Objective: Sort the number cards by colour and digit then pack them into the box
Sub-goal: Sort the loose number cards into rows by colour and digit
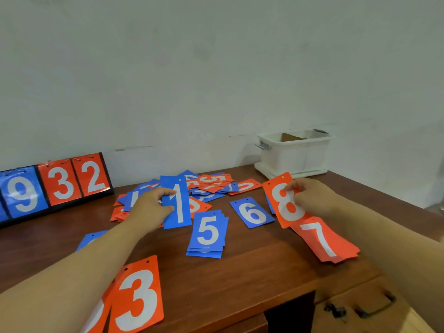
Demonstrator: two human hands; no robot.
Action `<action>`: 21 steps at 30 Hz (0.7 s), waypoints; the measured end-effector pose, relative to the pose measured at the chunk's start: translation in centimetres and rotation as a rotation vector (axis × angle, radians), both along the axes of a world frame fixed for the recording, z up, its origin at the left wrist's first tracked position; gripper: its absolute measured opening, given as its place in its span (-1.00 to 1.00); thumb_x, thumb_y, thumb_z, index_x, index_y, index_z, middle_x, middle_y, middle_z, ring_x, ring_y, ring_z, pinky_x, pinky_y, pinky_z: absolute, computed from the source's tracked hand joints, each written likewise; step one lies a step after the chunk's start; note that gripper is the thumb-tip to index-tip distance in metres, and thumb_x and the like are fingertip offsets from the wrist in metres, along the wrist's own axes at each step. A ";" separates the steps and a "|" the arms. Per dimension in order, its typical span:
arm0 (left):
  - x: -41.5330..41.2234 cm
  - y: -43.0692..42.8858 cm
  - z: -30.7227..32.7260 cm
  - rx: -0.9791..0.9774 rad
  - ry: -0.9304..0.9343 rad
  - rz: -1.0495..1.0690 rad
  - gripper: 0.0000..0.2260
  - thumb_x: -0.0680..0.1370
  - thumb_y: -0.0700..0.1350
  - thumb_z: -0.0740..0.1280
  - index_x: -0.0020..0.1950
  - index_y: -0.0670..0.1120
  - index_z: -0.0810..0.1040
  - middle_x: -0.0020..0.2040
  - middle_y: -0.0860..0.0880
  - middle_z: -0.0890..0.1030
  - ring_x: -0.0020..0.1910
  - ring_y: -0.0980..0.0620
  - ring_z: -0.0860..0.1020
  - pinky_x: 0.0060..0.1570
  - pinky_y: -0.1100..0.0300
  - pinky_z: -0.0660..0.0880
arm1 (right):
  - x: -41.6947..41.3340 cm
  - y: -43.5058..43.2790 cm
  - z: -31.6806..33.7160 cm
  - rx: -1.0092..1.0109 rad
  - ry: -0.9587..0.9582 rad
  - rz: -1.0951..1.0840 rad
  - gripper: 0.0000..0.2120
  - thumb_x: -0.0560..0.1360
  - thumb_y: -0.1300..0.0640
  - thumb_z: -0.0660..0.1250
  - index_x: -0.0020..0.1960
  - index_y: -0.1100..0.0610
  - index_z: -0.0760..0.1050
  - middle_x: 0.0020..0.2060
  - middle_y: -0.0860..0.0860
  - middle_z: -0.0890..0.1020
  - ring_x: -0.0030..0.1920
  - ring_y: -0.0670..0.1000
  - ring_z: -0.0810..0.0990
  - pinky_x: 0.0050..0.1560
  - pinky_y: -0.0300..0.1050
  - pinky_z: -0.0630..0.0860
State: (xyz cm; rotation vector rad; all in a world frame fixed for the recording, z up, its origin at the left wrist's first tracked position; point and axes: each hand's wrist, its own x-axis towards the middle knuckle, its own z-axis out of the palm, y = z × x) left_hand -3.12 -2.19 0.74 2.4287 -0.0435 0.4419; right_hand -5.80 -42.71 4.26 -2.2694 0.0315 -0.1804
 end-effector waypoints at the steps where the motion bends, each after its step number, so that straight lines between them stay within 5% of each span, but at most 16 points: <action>1: -0.1 -0.2 0.1 0.007 0.001 -0.003 -0.61 0.54 -0.22 0.45 0.33 0.05 0.56 0.37 0.01 0.51 0.19 0.02 0.48 0.13 0.18 0.41 | 0.0 0.0 -0.3 -0.004 0.009 0.012 -0.58 0.41 0.38 0.17 0.01 -0.06 0.61 0.11 0.02 0.58 -0.03 0.05 0.61 -0.10 0.01 0.64; 8: -1.3 -0.4 0.9 -0.077 -0.015 0.006 -0.58 0.52 -0.33 0.38 0.30 0.05 0.58 0.21 0.00 0.50 -0.06 0.10 0.53 -0.15 0.30 0.49 | 0.0 2.2 -1.1 -0.028 0.028 0.140 -0.60 0.47 0.33 0.21 0.16 -0.06 0.56 0.20 -0.01 0.50 0.09 0.04 0.55 -0.10 -0.15 0.52; 11: -1.3 -0.8 0.5 -0.105 0.017 -0.012 -0.57 0.51 -0.33 0.37 0.25 0.11 0.58 0.18 -0.01 0.52 -0.05 0.02 0.59 -0.04 0.02 0.60 | -0.3 0.7 -0.6 -0.057 -0.010 0.063 -0.58 0.47 0.32 0.18 0.17 -0.05 0.57 0.16 0.01 0.53 -0.01 0.02 0.58 -0.15 -0.13 0.52; 14: -0.7 -1.3 -0.2 -0.103 0.001 -0.020 -0.56 0.49 -0.31 0.39 0.23 0.16 0.57 0.22 -0.10 0.55 0.01 -0.01 0.56 -0.11 0.14 0.49 | -0.5 -3.3 -0.6 -0.087 -0.009 -0.087 -0.62 0.51 0.31 0.15 0.18 0.03 0.59 0.09 0.03 0.54 -0.09 0.02 0.55 -0.17 -0.12 0.48; 17: -0.2 -1.5 -0.7 -0.080 -0.004 -0.019 -0.55 0.48 -0.30 0.42 0.24 0.15 0.58 0.25 -0.11 0.55 0.17 -0.12 0.55 -0.02 0.14 0.42 | -0.7 -7.8 -1.6 -0.200 0.044 -0.211 -0.66 0.56 0.25 0.13 0.19 0.03 0.58 0.19 0.07 0.54 0.05 0.07 0.49 -0.03 -0.09 0.44; 21: 0.2 -1.2 -1.4 -0.072 0.021 -0.013 -0.56 0.47 -0.30 0.44 0.21 0.16 0.58 0.13 -0.19 0.61 -0.06 -0.06 0.53 -0.08 0.12 0.41 | -0.5 -11.4 -3.9 -0.349 0.172 -0.263 -0.68 0.58 0.15 0.16 0.28 0.03 0.53 0.31 0.08 0.53 0.23 0.14 0.51 0.21 -0.01 0.46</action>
